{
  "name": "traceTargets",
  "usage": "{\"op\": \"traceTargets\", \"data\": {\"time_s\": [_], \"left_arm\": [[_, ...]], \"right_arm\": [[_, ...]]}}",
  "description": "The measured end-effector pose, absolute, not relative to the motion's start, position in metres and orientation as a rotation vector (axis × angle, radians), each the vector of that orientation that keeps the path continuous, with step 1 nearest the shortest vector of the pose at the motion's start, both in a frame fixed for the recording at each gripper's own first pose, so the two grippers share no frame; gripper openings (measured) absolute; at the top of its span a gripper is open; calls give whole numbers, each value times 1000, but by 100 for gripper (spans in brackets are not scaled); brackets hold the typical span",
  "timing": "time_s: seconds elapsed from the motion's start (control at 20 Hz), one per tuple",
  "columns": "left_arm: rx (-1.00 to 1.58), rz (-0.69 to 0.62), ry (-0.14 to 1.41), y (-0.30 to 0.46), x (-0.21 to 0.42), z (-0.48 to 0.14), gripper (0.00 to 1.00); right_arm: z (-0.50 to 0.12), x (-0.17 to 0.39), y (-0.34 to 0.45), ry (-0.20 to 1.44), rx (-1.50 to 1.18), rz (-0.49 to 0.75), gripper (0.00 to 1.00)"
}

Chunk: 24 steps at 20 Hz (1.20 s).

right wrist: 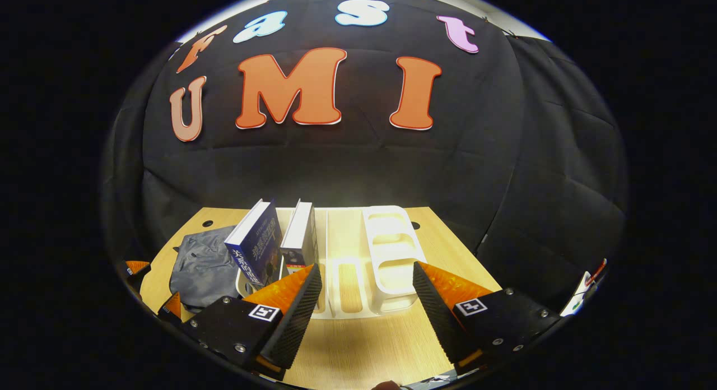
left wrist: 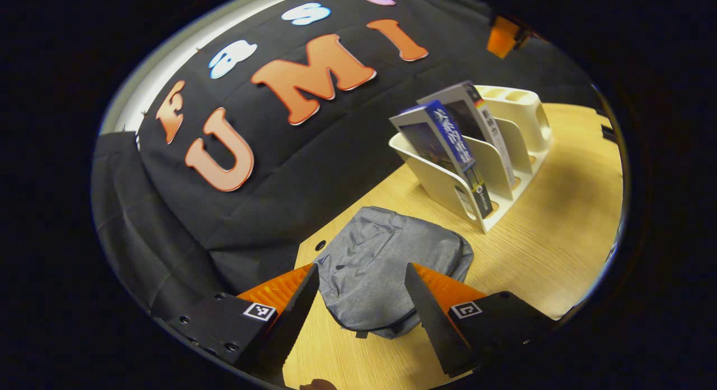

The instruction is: Open the schoolbag, grab two books from the bookshelf and put them into the schoolbag.

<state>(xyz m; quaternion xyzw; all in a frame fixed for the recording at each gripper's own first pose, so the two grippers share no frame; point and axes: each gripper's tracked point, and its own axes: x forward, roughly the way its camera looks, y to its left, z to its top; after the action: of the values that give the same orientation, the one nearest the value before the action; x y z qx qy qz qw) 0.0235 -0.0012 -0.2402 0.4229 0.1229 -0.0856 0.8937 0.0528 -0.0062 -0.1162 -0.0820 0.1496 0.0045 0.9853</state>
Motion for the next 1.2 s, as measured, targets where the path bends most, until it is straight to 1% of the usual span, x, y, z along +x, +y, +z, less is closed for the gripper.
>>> {"op": "traceTargets", "data": {"time_s": [0.2,0.45,0.7,0.85,1.2], "left_arm": [[980,-267,330,-16,30,-286,97],[1077,-309,417,-15,39,-324,97],[1150,-331,468,-6,57,-338,97],[1194,-332,463,-4,69,-332,97],[1172,-338,515,0,75,-340,98]], "right_arm": [[-132,51,-23,345,-146,-31,98],[-150,50,-43,395,-148,-85,98],[-159,45,-63,424,-130,-130,98],[-164,45,-69,440,-120,-140,98],[-171,49,-68,467,-123,-132,98]]}}
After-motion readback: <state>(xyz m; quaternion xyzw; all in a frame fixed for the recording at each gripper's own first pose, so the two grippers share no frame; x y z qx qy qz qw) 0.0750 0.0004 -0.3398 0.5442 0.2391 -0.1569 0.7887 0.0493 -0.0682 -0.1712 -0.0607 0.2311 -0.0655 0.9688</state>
